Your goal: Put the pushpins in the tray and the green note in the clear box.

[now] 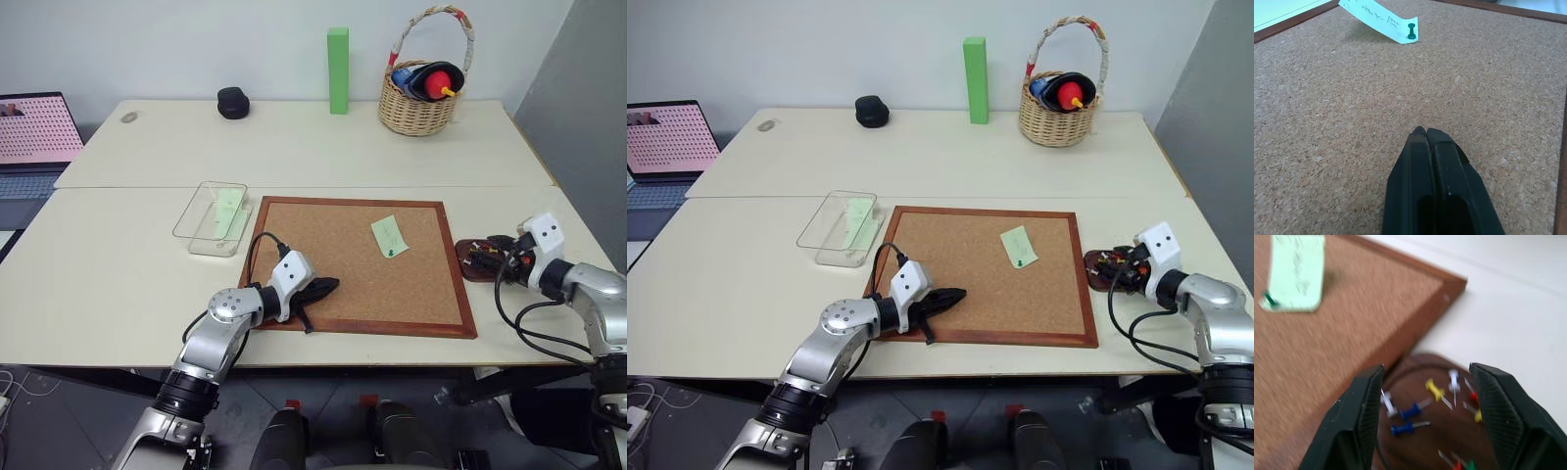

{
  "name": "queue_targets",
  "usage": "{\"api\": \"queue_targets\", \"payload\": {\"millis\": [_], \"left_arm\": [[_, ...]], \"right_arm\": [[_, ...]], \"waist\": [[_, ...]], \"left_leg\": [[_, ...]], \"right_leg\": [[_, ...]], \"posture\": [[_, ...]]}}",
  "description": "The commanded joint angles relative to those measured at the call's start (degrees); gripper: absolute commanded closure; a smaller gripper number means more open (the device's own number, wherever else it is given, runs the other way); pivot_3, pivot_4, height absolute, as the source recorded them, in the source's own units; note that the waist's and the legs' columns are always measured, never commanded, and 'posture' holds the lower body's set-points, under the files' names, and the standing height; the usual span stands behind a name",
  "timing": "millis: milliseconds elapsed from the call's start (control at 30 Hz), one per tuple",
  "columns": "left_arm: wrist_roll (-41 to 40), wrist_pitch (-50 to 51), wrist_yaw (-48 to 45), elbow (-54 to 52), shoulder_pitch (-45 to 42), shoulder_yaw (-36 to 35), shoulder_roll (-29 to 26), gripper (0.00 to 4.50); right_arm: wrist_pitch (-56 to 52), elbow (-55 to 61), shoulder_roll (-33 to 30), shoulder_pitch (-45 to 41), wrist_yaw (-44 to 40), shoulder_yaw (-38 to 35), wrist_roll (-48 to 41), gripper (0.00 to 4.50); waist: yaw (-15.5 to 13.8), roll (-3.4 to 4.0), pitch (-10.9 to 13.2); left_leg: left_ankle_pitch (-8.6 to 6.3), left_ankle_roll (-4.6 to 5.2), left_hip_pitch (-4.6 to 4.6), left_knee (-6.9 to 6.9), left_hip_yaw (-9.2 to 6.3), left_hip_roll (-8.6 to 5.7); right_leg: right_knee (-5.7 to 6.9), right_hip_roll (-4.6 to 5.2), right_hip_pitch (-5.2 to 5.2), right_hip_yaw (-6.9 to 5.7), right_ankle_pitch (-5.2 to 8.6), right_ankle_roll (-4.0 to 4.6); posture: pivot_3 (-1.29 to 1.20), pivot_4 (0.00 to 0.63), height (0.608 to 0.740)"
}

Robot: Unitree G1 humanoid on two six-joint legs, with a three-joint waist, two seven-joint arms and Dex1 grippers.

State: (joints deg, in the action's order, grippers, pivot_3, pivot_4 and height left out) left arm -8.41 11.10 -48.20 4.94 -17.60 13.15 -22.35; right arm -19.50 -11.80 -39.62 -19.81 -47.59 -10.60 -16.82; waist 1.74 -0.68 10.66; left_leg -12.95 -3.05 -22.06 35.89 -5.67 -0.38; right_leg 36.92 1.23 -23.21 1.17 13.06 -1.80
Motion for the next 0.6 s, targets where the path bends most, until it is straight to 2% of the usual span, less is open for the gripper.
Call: {"api": "queue_targets", "payload": {"millis": [33,167,367,600], "left_arm": [[1.9,1.2,0.0,2.7,0.9,1.8,-0.1,4.50],[1.9,1.2,-0.1,2.8,0.7,1.9,-0.1,4.50],[1.8,1.6,0.3,1.7,1.4,1.6,-0.4,4.50],[1.8,2.0,0.7,0.8,2.2,1.4,-0.7,4.50]], "right_arm": [[0.0,5.1,2.8,-2.1,-0.2,0.4,-2.8,1.66],[1.4,6.7,6.8,-3.0,0.6,4.8,-1.0,1.66],[4.5,2.5,12.6,-5.4,1.1,12.0,3.2,1.66],[7.2,-3.1,15.3,-7.6,1.8,14.4,5.3,1.66]], "waist": [[0.0,0.00,0.0],[0.0,0.00,0.0],[-0.1,0.01,0.0],[0.0,0.01,0.0]], "left_leg": [[0.00,0.00,0.00,0.00,0.00,0.01],[0.00,0.00,-0.01,0.00,-0.04,0.00],[0.00,0.00,0.02,0.00,-0.04,0.01],[0.00,0.00,0.03,-0.03,-0.04,0.02]], "right_leg": [[0.00,0.00,0.00,0.00,0.00,0.00],[0.00,0.00,0.00,-0.02,0.00,0.00],[0.03,-0.01,0.00,-0.02,0.00,0.00],[0.03,-0.01,-0.01,-0.03,-0.02,-0.03]], "posture": [[0.00,0.150,0.740],[0.00,0.150,0.740],[0.00,0.150,0.740],[0.00,0.150,0.740]]}}
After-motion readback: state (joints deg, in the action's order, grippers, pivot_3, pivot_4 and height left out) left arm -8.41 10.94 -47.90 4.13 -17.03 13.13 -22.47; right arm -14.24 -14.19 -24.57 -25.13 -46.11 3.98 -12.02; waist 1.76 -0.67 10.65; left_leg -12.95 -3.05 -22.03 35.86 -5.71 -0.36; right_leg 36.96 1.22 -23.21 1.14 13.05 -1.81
